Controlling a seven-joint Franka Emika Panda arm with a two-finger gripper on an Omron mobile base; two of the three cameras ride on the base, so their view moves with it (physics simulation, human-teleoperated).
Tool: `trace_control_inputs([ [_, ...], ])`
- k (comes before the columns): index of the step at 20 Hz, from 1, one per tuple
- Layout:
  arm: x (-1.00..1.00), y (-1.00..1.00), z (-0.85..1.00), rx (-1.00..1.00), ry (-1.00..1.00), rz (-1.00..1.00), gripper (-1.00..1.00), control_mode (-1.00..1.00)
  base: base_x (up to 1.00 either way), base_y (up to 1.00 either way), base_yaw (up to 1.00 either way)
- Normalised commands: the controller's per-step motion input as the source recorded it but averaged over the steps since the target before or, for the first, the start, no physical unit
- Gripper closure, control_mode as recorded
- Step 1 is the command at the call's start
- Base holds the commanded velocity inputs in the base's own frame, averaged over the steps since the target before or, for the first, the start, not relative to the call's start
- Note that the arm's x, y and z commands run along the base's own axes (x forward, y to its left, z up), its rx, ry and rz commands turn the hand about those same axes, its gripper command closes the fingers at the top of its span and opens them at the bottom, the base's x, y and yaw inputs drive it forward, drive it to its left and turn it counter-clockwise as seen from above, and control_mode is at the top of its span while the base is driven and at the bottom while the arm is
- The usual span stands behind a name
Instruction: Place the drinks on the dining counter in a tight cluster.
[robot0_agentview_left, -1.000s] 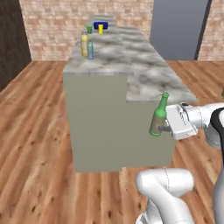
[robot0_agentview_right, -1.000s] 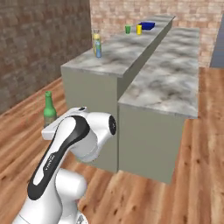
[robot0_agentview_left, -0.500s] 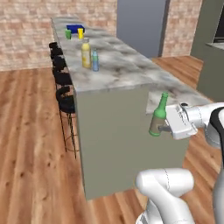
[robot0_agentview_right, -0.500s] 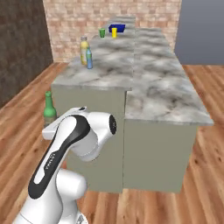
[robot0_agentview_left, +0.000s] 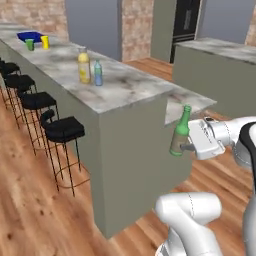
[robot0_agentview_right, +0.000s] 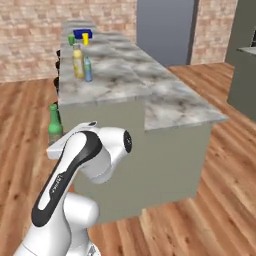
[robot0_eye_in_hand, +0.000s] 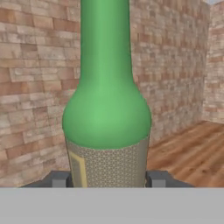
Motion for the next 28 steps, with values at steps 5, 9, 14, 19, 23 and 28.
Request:
trace_control_inputs([
  [5,0.00,0.00,0.00,0.00,0.00,0.00,1.00,1.00,0.34,0.76,-0.73],
  [9,0.00,0.00,0.00,0.00,0.00,0.00,1.00,1.00,0.42,0.80,-0.71],
  [14,0.00,0.00,0.00,0.00,0.00,0.00,1.00,1.00,0.30,0.86,-0.65],
  [19,0.00,0.00,0.00,0.00,0.00,0.00,1.00,1.00,0.00,0.60,-0.50],
  [23,0.00,0.00,0.00,0.00,0.00,0.00,1.00,1.00,-0.13,0.42,-0.29],
  [28,0.00,0.00,0.00,0.00,0.00,0.00,1.00,1.00,-0.29,0.24,-0.05],
])
